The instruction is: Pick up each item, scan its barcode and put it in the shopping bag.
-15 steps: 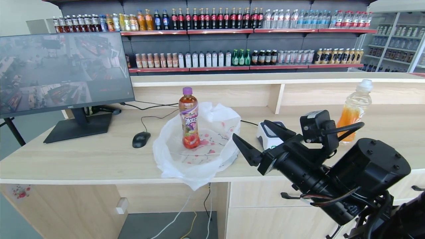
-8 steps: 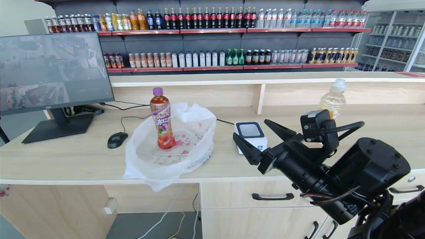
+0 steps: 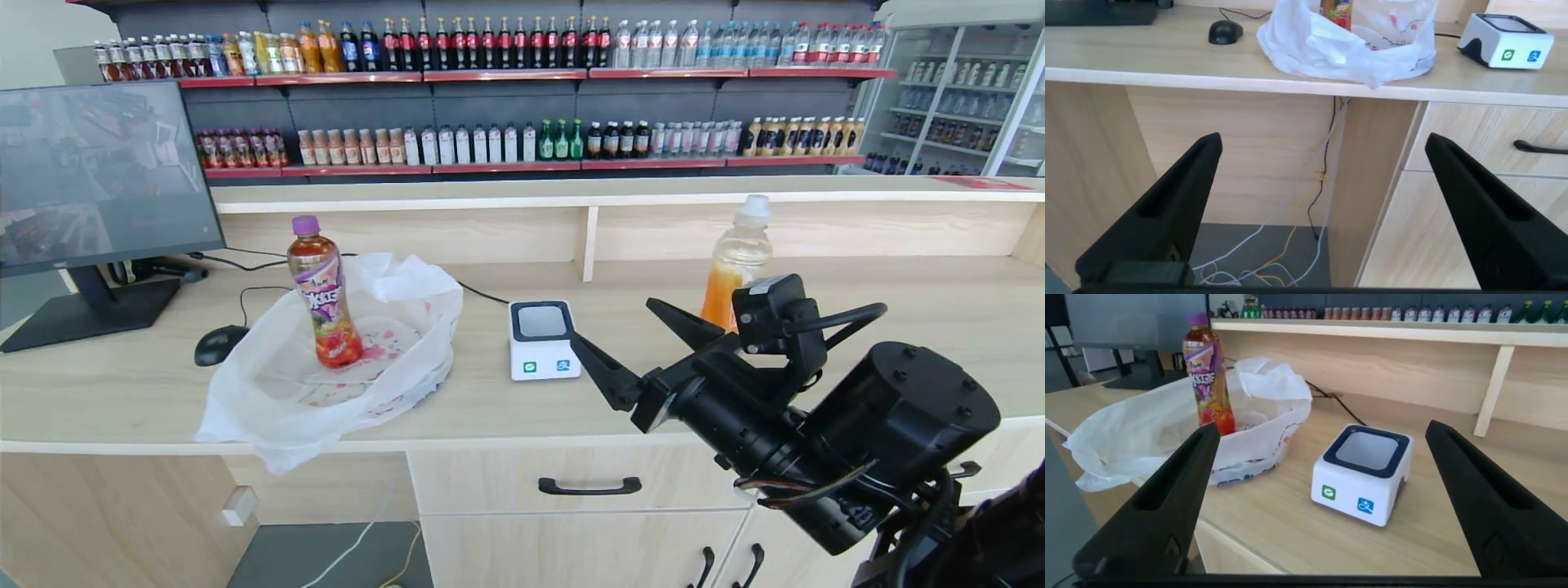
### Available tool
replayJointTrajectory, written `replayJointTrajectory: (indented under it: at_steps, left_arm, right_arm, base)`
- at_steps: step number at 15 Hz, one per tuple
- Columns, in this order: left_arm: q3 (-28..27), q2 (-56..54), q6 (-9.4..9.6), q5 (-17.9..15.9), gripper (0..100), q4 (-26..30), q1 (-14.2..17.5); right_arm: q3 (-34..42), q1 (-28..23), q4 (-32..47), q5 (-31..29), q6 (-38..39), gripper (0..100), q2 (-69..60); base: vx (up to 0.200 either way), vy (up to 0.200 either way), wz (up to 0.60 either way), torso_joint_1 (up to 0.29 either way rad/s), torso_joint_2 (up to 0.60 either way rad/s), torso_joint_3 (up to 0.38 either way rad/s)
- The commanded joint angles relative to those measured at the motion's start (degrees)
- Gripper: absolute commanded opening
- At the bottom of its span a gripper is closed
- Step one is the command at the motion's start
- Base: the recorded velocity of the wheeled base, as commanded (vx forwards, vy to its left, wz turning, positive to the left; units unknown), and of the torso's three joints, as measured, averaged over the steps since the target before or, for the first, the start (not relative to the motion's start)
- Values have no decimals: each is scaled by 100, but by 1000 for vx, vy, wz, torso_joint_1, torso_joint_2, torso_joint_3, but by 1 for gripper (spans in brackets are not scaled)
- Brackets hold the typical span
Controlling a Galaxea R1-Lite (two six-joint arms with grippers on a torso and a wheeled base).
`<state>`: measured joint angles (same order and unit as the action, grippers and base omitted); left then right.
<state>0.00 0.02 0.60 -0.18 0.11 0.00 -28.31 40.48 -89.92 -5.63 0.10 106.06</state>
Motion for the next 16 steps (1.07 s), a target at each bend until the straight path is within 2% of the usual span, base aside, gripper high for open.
replayJointTrajectory:
  at_steps: [1, 4, 6, 10, 13, 16]
  left_arm:
    - [-9, -2, 2, 1, 100, -2, 0]
    - [0, -2, 2, 1, 100, 7, 0]
    - [0, -2, -7, 1, 100, -2, 0]
    - [0, -2, 2, 1, 100, -2, 0]
    - [0, -2, -7, 1, 100, -2, 0]
    - [0, -2, 2, 1, 100, -2, 0]
  right_arm:
    - [9, 3, -8, 1, -1, 100, 20]
    - [36, 3, -8, 1, -1, 100, 29]
    - [36, -85, -8, 1, -1, 100, 73]
    - [-35, -920, -8, -8, 8, 100, 363]
    - [-237, -1034, -8, -17, 87, 100, 583]
    - [-272, -1368, -8, -439, 271, 100, 767]
  base:
    - [0, -200, 0, 7, -7, 2]
    - [0, -200, 0, 4, 4, 4]
    - [0, 0, 0, 0, 0, 0]
    - [0, 0, 0, 0, 0, 0]
    - [0, 0, 0, 0, 0, 0]
    - [0, 0, 0, 0, 0, 0]
